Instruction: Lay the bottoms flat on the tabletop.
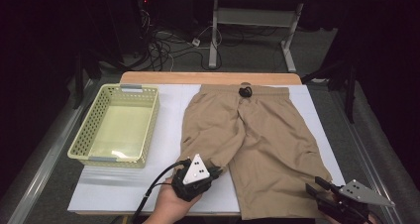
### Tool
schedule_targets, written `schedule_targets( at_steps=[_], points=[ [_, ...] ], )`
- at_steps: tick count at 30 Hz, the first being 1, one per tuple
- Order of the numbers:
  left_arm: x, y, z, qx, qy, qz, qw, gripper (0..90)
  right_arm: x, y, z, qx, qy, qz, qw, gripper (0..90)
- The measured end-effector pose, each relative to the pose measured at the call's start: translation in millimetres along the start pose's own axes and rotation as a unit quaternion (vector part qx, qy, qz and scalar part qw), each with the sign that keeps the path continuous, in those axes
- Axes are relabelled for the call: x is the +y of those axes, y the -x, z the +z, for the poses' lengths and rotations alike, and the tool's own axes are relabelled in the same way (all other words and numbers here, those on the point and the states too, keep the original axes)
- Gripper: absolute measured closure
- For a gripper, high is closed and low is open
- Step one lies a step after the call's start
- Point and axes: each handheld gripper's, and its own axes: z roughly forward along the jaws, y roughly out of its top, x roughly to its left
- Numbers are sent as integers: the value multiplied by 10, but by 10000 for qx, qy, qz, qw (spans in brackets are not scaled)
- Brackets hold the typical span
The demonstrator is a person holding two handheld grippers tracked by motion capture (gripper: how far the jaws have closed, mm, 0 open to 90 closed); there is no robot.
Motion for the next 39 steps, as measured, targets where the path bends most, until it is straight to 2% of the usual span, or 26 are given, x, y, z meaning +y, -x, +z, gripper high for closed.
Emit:
schedule_targets(
  at_steps=[2,4,7,9,12,15,17,18,21,22,24,25,26,28,30,31,33,34,35,36,39],
  points=[
    [46,84,-3,-171,109,85,9998,827,0,-3,-2,-6,6,-5,10000,560],
    [47,108,23,-243,126,76,9996,825,-3,-5,2,-4,-8,10,10000,560],
    [-11,60,84,-271,-38,-28,9996,799,-1,-11,12,12,-13,-16,10000,560],
    [-35,25,87,-325,-66,-122,9994,729,1,-22,17,36,-17,-31,10000,560],
    [-6,-1,4,-449,98,-265,9986,604,13,-38,30,80,-12,-66,9999,560],
    [39,9,-176,-331,285,-128,9990,533,44,-62,74,152,-7,-119,9998,559],
    [30,-54,-327,-185,475,-269,9983,522,80,-83,115,216,-9,-176,9996,559],
    [9,-110,-400,-73,539,-403,9977,515,99,-95,140,252,1,-209,9995,560],
    [-125,-316,-577,182,563,-934,9939,514,140,-133,222,377,-2,-289,9989,559],
    [-195,-373,-617,264,474,-1066,9928,497,155,-143,253,424,-23,-329,9986,560],
    [-359,-459,-669,543,221,-1198,9911,485,199,-161,307,489,-16,-387,9981,559],
    [-453,-502,-671,697,83,-1264,9895,475,219,-169,334,512,-2,-407,9979,559],
    [-558,-549,-653,764,-41,-1404,9871,472,234,-179,363,543,0,-434,9976,559],
    [-763,-622,-574,798,-261,-1770,9806,434,247,-201,425,604,-54,-494,9969,559],
    [-899,-647,-468,663,-462,-1950,9775,401,267,-224,472,653,-101,-534,9964,559],
    [-932,-629,-411,596,-586,-1932,9776,399,281,-232,485,659,-97,-544,9963,559],
    [-950,-531,-301,527,-812,-1733,9801,362,298,-256,508,688,-79,-571,9960,559],
    [-936,-462,-258,632,-955,-1483,9823,363,298,-266,520,704,-91,-601,9957,559],
    [-914,-389,-226,836,-1092,-1199,9832,345,296,-274,528,718,-114,-615,9955,559],
    [-900,-336,-200,921,-1134,-1112,9830,344,297,-279,530,723,-137,-613,9954,559],
    [-893,-268,-170,973,-1040,-1250,9819,419,305,-285,512,718,-77,-579,9957,559]
  ],
)
